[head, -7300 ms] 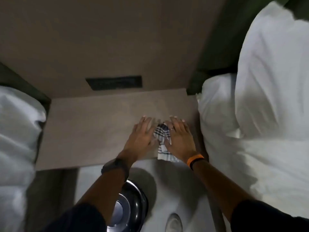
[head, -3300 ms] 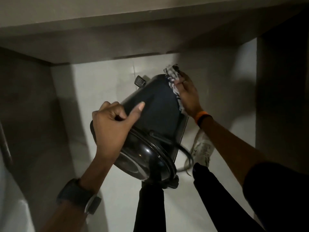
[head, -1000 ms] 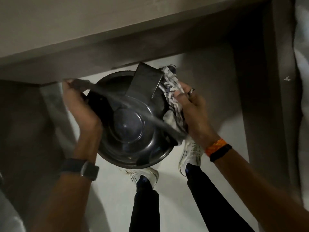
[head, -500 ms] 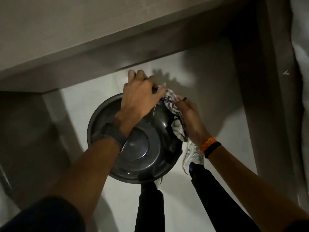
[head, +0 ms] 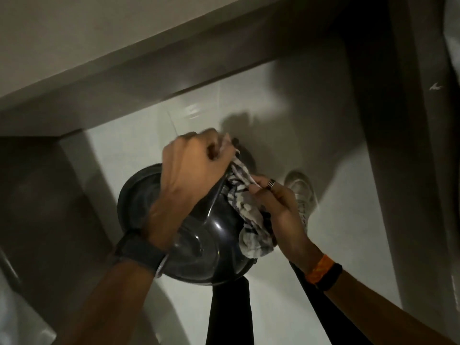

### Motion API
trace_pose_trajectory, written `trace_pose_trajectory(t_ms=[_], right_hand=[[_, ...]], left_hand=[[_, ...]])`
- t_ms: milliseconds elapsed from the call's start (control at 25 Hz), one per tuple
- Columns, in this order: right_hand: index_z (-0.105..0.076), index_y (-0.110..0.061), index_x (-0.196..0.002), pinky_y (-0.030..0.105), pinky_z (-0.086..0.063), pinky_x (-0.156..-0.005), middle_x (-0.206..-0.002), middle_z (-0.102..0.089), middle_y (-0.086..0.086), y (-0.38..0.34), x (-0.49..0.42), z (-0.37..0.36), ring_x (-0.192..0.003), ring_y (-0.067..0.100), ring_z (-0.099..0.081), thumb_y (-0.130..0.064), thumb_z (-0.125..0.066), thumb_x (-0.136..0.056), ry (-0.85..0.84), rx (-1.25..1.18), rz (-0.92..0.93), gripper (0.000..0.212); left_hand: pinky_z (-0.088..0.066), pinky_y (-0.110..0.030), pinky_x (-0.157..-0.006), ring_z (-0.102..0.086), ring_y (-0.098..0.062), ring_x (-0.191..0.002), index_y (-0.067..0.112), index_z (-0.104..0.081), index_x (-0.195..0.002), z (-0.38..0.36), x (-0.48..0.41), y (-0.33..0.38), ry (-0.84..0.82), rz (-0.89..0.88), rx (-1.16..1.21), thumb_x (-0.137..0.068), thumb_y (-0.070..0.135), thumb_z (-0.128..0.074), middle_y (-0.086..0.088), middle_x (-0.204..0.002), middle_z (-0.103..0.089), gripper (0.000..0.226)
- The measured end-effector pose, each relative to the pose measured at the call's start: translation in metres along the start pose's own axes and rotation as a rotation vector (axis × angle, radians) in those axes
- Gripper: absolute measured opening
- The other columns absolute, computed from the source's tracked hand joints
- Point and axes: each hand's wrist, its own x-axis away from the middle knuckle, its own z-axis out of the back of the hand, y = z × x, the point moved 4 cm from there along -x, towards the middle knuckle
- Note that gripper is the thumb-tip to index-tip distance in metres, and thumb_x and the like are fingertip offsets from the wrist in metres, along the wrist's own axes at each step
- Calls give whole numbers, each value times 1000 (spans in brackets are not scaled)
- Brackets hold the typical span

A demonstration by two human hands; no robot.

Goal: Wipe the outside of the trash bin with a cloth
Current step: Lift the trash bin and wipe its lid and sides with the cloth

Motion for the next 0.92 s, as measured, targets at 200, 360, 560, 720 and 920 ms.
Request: trace_pose_trajectory(t_ms=[200,360,560,720,920], right_hand=[[-62,-17,-142,54,-31,-130,-162,-50,2,2,-28,-16,-156,18,-40,-19,-47,-110,-20,495,359,35],[-55,-7,-142,9,-35,-119,-152,-52,-5,-42,-128,0,-137,-16,-50,-1,-45,-110,48,521,359,35],[-51,-30,-151,52,-26,-131,-170,-34,-5,9,-34,-43,-162,21,-27,-30,-46,-108,-133,826,565,43],[-51,-10,-149,49,-31,-131,-160,-50,13,-5,-86,-32,-149,19,-46,-5,-50,-106,-72,658,506,44],[-55,-1,-147,45,-35,-128,-160,-49,15,-39,-129,-18,-148,23,-48,-2,-50,-108,43,636,373,40]], left_hand=[[-35,-22,-54,-47,-16,-47,34,-27,-65,23,32,-19,255,74,478,-98,25,-60,8,-53,-36,48],[-38,-37,-52,-54,-45,-49,34,-29,-65,27,33,-45,296,142,571,-100,24,-60,-5,-53,-37,48],[-37,-22,-55,-64,-27,-52,32,-27,-63,30,20,-60,339,192,598,-99,22,-58,6,-53,-33,49],[-43,-18,-59,-65,-17,-53,32,-34,-61,31,27,-84,296,150,644,-101,19,-56,-15,-52,-45,47],[-44,-16,-58,-60,0,-47,-8,-39,-61,33,16,-85,384,250,661,-101,20,-54,-34,-56,-54,51]])
